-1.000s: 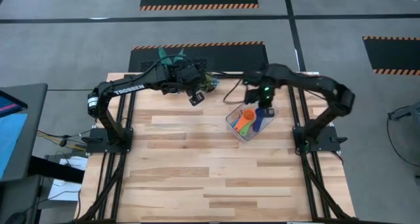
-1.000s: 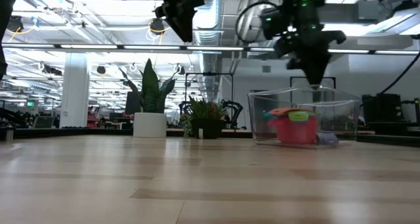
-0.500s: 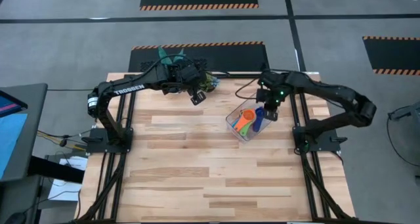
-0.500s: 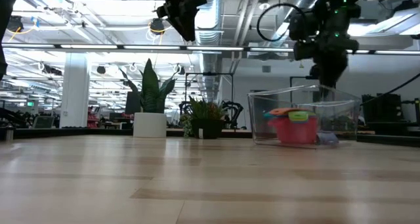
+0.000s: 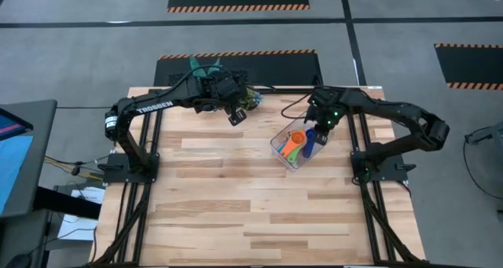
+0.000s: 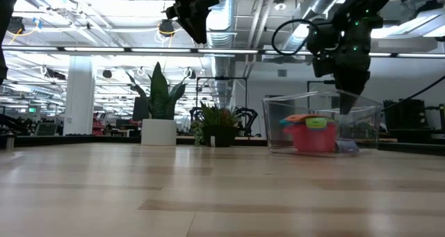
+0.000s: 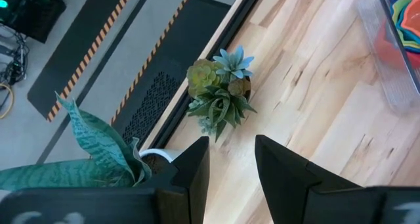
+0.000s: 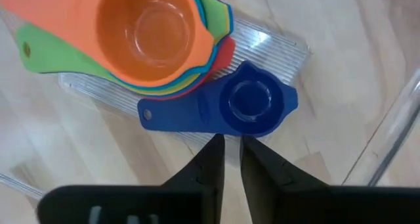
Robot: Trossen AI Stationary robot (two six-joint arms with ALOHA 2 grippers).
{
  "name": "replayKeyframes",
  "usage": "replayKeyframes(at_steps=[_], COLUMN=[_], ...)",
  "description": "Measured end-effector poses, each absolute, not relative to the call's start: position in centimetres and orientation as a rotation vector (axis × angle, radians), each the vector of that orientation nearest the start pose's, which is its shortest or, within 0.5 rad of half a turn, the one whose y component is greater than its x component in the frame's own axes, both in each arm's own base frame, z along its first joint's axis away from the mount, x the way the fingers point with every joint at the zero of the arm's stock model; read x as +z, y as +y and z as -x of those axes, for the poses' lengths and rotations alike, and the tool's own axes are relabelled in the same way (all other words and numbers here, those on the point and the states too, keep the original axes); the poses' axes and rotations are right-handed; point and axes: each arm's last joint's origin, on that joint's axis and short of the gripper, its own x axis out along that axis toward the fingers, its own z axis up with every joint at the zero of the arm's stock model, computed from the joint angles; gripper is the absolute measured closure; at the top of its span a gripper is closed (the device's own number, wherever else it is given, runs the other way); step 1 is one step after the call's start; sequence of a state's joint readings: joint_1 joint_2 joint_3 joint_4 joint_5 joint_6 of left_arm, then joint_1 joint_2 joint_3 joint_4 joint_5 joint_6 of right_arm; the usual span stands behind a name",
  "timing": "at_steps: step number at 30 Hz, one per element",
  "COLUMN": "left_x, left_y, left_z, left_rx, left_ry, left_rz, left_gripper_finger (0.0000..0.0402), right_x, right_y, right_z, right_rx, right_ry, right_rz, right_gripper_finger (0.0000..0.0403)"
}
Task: Nest measuring cups in basket
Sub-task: Adjust the nested measuring cups in the transparent bin
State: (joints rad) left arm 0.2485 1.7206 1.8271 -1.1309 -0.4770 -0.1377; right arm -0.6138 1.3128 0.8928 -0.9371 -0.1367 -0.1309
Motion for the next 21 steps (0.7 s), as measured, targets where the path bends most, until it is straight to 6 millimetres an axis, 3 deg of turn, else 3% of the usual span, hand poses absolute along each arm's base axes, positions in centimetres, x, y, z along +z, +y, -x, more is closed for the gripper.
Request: replayKeyframes(at_steps=[7,14,17,21], left_x=[37.0,37.0,37.0,37.0], left_y=[9.8,9.8,9.8,9.8], left_z=[-33.1,-33.1,-33.1,-33.1], left_rx=[0.730,0.730,0.732,0.731], left_ry=[0.990,0.990,0.991,0.992], left_rz=[0.001,0.001,-0.002,-0.006], left_gripper_finger=[0.0288,0.0288,0.0288,0.0288], right_x=[21.3,20.0,19.4,18.8], right_y=[-13.1,-13.9,-14.0,-13.8], right_z=[-18.4,-19.4,-19.7,-20.2], right_rx=[-0.396,-0.569,-0.606,-0.555], right_ry=[1.301,1.260,1.267,1.308], right_rz=[-0.497,-0.710,-0.766,-0.715], right_gripper_finger=[0.0270,0.0191,0.0174,0.0169])
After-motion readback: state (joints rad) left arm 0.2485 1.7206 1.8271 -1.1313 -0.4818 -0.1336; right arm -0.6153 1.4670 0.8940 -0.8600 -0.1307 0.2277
